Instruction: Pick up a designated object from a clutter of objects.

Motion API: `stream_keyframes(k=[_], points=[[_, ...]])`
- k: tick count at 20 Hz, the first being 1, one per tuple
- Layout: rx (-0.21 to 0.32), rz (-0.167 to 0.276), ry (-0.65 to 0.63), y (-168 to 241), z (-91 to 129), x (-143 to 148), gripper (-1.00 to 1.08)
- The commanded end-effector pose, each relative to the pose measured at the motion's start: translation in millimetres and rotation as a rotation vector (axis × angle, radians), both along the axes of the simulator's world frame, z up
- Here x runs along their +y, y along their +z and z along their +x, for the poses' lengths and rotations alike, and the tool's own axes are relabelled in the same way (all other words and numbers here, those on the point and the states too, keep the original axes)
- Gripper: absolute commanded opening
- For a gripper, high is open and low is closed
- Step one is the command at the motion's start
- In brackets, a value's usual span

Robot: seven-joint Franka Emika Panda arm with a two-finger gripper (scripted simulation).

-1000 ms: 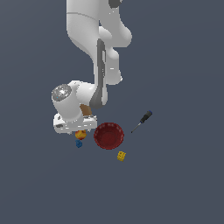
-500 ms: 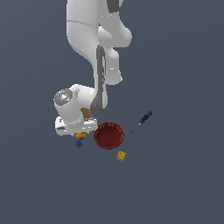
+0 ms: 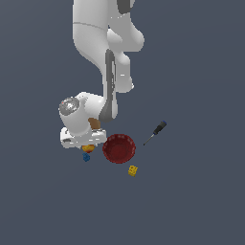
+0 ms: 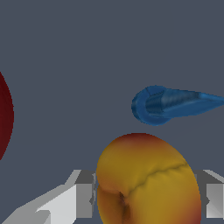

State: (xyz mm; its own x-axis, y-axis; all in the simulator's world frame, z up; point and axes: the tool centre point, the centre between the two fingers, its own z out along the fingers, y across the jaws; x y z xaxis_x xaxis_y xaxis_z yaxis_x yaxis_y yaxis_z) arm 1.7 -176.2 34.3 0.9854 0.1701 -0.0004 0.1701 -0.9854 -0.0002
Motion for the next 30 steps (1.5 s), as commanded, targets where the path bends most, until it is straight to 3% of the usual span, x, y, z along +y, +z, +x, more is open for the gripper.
stream_keyframes(k=[1,14,30], points=[[-0.001,0.0,0.0,2,0,0,-1.0],[-0.001,0.0,-0.001,64,-8,1,-1.0],[0.0,-0.001,-0.001,236,-28,2,-1.0]])
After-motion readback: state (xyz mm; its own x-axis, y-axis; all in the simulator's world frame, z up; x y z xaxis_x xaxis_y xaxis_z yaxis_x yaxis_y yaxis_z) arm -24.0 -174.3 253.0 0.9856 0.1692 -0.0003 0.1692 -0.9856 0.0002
